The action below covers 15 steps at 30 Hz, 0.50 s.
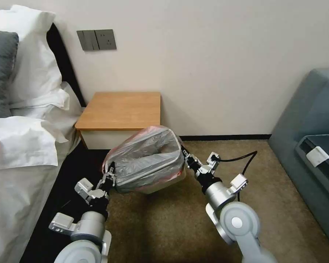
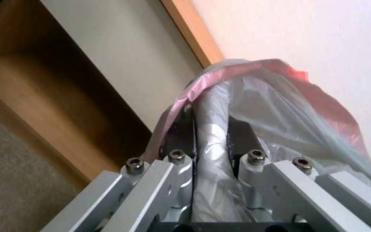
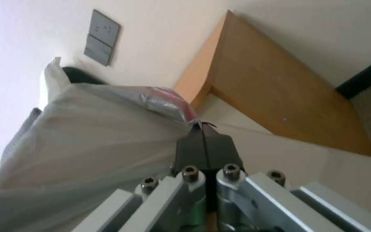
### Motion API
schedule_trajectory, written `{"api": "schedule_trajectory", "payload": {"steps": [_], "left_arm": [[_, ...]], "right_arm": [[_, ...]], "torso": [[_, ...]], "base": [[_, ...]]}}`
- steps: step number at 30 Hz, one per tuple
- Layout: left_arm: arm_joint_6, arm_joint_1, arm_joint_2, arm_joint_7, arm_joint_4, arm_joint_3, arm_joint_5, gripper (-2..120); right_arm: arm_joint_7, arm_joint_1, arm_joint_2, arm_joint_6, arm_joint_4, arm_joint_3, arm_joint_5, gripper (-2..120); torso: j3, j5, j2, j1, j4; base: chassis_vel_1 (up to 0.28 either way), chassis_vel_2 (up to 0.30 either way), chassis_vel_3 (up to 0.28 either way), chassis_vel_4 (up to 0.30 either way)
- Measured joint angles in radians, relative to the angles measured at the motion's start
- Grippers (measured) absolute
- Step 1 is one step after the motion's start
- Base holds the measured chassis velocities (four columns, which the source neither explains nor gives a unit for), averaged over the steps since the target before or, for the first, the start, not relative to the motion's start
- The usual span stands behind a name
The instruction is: Pick up the garbage bag from the table and place it over the trash can.
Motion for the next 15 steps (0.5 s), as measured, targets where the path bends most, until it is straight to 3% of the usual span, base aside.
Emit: {"api": "schedule_trajectory", "payload": {"steps": [10,11,13,15], "left_arm": [[0.01,-0.007,0.0,0.011,0.002,-0.003,0.007,9],[0.003,-0.01,0.001,0.031,0.019,-0.004,0.051,9],[-0.002,-0.011,0.002,0.038,0.027,-0.005,0.07,9],[-0.009,-0.014,0.007,0.045,0.035,-0.011,0.091,9]], "right_arm": [[-0.002,-0.018,-0.005,-0.005,0.029,0.007,-0.011,0],[0.0,-0.029,-0.009,-0.006,0.049,0.008,-0.013,8],[0.0,-0.034,-0.013,-0.007,0.06,0.008,-0.017,10],[-0.005,-0.052,-0.033,-0.008,0.089,0.008,-0.036,22]], "torso": [[0.0,0.0,0.0,0.0,0.0],[0.0,0.0,0.0,0.0,0.0],[0.0,-0.0003,0.0,0.0,0.0],[0.0,-0.0002,0.0,0.0,0.0]], "base": [[0.0,0.0,0.0,0.0],[0.0,0.0,0.0,0.0],[0.0,0.0,0.0,0.0],[0.0,0.0,0.0,0.0]]}}
